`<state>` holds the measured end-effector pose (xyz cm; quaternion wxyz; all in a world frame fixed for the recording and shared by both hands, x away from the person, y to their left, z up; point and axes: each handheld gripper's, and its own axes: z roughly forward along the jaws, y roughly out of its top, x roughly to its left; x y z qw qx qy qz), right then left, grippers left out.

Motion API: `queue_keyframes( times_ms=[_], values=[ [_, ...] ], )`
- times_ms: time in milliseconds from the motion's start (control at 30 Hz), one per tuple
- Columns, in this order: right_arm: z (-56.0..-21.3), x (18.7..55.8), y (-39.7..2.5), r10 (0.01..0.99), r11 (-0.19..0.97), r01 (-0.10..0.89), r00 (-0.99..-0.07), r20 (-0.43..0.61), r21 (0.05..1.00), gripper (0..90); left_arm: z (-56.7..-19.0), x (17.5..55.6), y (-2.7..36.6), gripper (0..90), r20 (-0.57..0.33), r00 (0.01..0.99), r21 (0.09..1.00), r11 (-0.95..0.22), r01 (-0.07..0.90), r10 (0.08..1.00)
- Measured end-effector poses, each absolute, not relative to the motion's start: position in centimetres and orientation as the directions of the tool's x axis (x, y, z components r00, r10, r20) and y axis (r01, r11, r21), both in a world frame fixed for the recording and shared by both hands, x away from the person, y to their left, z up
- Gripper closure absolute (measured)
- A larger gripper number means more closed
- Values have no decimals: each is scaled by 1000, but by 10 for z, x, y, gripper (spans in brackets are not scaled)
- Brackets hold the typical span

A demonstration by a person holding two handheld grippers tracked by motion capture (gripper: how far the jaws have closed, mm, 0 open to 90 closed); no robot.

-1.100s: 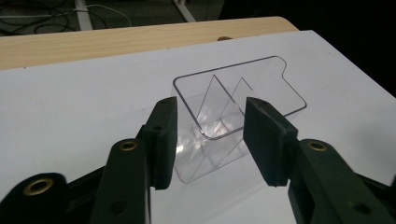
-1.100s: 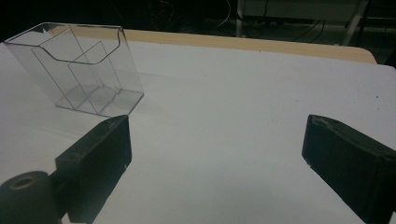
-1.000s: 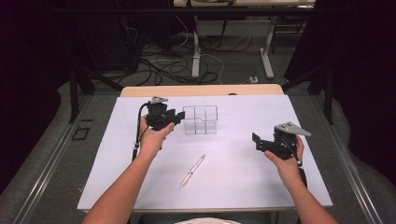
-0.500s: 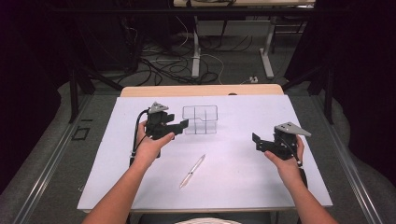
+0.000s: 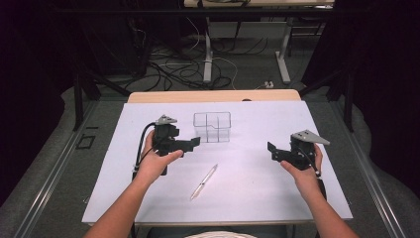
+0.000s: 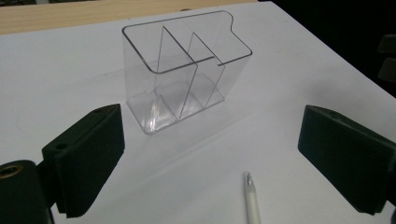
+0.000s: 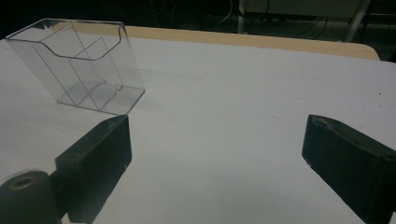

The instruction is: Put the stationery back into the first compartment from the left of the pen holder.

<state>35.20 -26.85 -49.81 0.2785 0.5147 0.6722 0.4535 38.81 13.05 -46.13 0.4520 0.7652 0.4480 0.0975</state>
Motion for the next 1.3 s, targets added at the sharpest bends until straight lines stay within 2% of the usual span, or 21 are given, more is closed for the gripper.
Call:
queue_keyframes(
  times_ms=[267,433,700,967,1300],
  values=[
    [-498,353,-269,944,69,437,-320,84,897,78,-464,385,125,68,-240,603,768,-231,597,761],
    [-498,352,-269,943,61,435,-319,90,898,77,-468,381,120,116,-220,623,763,-266,590,751],
    [-498,352,-269,943,60,440,-318,93,896,20,-474,378,112,155,-214,637,738,-305,602,741],
    [-498,352,-269,939,75,438,-332,84,896,0,-483,376,103,165,-212,649,710,-342,616,730],
    [-499,352,-266,942,83,443,-328,75,893,0,-491,374,96,263,-217,639,668,-364,648,738]
  ],
)
